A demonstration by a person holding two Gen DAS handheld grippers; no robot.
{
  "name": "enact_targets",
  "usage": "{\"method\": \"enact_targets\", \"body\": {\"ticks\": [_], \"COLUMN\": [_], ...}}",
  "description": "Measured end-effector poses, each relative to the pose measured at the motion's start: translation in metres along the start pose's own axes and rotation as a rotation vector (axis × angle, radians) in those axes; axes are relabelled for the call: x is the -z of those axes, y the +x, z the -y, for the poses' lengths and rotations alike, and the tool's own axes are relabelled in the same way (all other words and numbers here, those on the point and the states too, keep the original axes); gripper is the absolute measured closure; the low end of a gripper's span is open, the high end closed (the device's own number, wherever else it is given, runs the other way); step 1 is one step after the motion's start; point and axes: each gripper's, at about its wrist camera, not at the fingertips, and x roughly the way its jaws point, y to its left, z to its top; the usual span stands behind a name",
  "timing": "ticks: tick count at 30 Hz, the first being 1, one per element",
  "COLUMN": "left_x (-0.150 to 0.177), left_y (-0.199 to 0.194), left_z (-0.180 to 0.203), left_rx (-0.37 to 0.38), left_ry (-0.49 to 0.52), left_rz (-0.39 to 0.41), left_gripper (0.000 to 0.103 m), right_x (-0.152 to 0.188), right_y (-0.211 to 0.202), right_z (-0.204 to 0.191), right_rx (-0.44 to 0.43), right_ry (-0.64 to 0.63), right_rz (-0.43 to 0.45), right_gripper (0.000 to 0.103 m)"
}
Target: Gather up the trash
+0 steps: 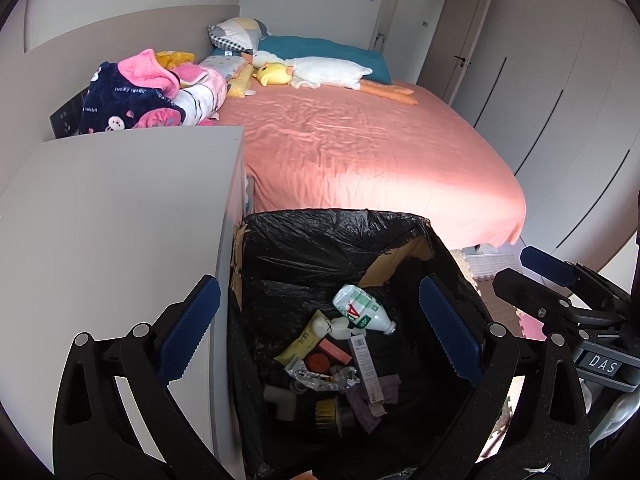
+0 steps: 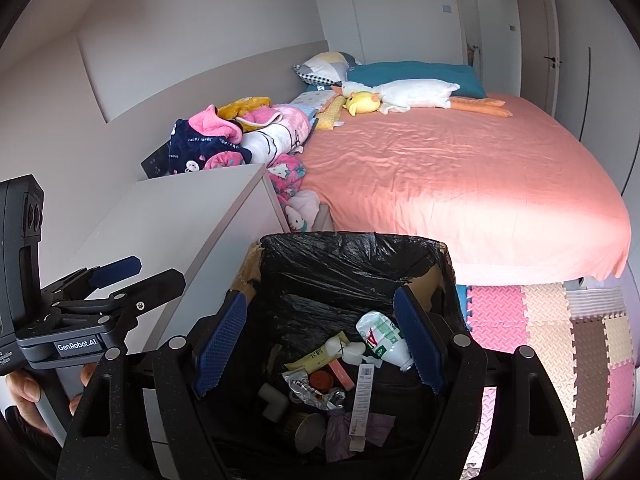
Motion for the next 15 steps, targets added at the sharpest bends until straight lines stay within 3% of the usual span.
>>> {"method": "enact_targets", "body": {"ticks": [15], "left_x": [-0.0002], "left_y": [-0.0014], "left_z": [0.0049], "left_rx": [-0.011], "left_ry": [0.03], "left_rz": [-0.007], "left_gripper": [0.007], "right_x": [0.0001], "right_y": [-0.0006], "right_z": [-0.001], "right_rx": [0.0], "right_ry": [-0.003], "right_rz": [-0.002], "right_gripper": [0.027]}}
